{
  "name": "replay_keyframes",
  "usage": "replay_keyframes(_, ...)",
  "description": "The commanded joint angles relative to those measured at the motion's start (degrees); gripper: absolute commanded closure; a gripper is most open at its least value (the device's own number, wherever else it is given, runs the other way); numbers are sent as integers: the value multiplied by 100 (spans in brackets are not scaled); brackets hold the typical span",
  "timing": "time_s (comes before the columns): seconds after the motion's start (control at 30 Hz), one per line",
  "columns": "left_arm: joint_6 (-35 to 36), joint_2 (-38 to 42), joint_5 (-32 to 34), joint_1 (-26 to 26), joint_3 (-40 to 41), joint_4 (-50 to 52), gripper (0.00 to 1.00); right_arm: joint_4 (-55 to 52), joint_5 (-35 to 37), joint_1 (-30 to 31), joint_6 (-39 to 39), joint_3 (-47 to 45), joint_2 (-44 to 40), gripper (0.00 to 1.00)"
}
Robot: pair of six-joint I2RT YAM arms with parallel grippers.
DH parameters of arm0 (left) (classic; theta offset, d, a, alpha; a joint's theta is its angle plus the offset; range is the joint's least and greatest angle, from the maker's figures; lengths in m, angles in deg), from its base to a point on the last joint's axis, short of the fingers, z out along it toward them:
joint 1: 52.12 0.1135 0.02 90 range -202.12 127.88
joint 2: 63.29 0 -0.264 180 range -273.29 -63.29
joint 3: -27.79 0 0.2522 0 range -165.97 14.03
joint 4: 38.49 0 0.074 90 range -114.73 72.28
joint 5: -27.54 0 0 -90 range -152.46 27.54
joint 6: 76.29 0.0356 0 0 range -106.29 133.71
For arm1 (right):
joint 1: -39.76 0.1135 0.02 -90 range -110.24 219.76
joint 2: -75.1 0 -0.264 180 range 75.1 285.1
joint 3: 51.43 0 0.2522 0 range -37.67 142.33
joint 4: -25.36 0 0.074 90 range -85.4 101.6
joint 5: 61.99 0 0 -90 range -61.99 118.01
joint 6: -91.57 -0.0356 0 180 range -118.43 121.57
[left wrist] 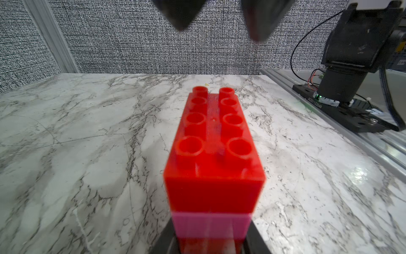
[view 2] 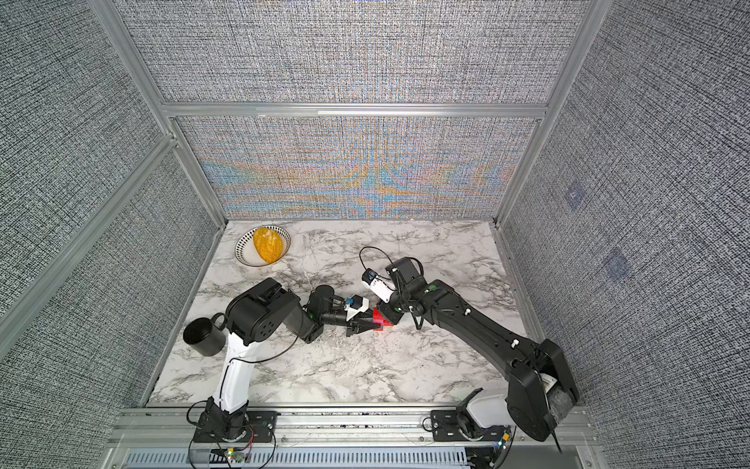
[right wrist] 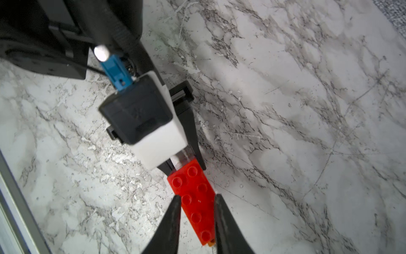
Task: Assemble the letter p with lego
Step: Assemble the lego brick with the lego brick.
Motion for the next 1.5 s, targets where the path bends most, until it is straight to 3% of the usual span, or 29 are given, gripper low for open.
replay_keyframes(0.0,1,-120,485,24,50,1461,100,-266,1114,391,-1692,297,11,67)
replay_keyframes(0.17,1,-107,491,22,61,1465,100,-1191,2381,1021,-3775,930,158,64)
replay_keyframes(0.3,-1,-121,499,21,75,1461,100,-2127,2518,1232,-5413,1323,490,59)
replay_keyframes(0.47,-1,-146,494,21,76,1471,100,-2556,2321,1383,-6255,1451,831,58)
replay_keyframes(0.77,60,-121,509,21,86,1552,100,-2756,2512,1318,-6615,1515,1024,59)
replay_keyframes(1.47,113,-135,510,22,32,1697,100,-2077,2255,964,-5986,1360,1395,63)
